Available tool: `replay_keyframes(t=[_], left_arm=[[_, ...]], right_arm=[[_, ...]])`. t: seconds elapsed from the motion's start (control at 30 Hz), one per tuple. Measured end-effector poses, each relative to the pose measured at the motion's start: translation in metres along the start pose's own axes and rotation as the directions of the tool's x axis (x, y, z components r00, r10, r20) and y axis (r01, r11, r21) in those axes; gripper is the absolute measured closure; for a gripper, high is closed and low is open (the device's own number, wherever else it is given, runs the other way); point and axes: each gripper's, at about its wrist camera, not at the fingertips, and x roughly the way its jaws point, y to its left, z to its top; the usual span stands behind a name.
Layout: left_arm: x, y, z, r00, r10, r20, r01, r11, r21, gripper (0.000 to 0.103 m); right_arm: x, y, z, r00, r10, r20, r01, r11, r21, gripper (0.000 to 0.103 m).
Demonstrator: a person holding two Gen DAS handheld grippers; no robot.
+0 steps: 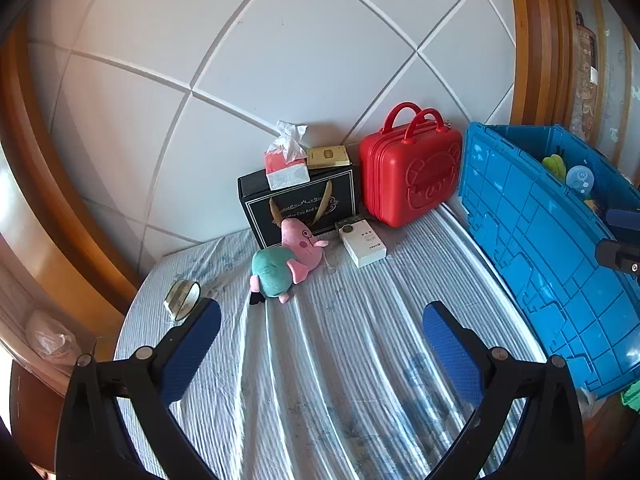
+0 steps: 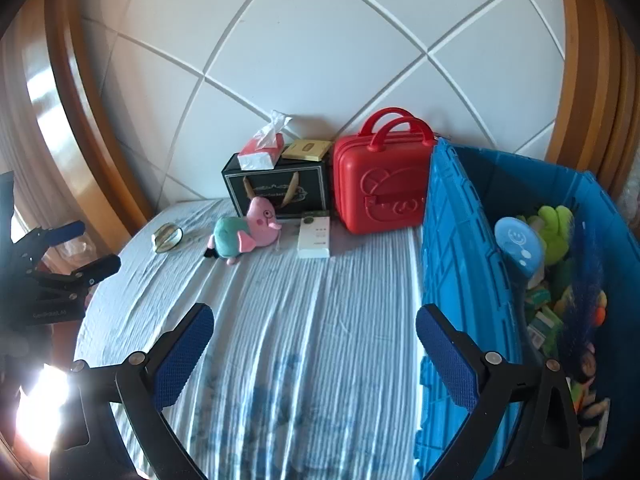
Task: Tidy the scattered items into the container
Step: 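Withdraw both tools from the crate back toward the bed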
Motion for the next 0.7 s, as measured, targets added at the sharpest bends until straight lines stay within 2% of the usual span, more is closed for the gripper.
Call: replay_keyframes(t=[0.2, 0.4, 0.6, 0.7], left_arm=[[0.028, 0.036, -0.017, 1.0, 0.008, -0.03, -0.009, 1.0, -0.023, 0.0], [0.068, 0.082, -0.033, 0.996, 0.072, -0.057, -0.075, 0.996, -0.05, 0.0], [0.118, 0.132, -0.051, 0.984, 0.172, -0.045, -0.175, 0.983, -0.06, 0.0], [0.147, 0.158, -0.062, 0.979, 0.199, -0.043, -0.201, 0.977, -0.072, 0.0]], right_arm=[[0.037, 0.027, 0.003, 0.999, -0.016, -0.04, 0.015, 0.999, -0.029, 0.0], [0.085, 0.043, 0.012, 0.997, -0.025, -0.068, 0.022, 0.998, -0.052, 0.0], [0.161, 0.044, 0.019, 0.995, -0.033, -0.097, 0.028, 0.998, -0.053, 0.0], [0.204, 0.045, 0.02, 0.993, -0.038, -0.112, 0.032, 0.998, -0.056, 0.0]])
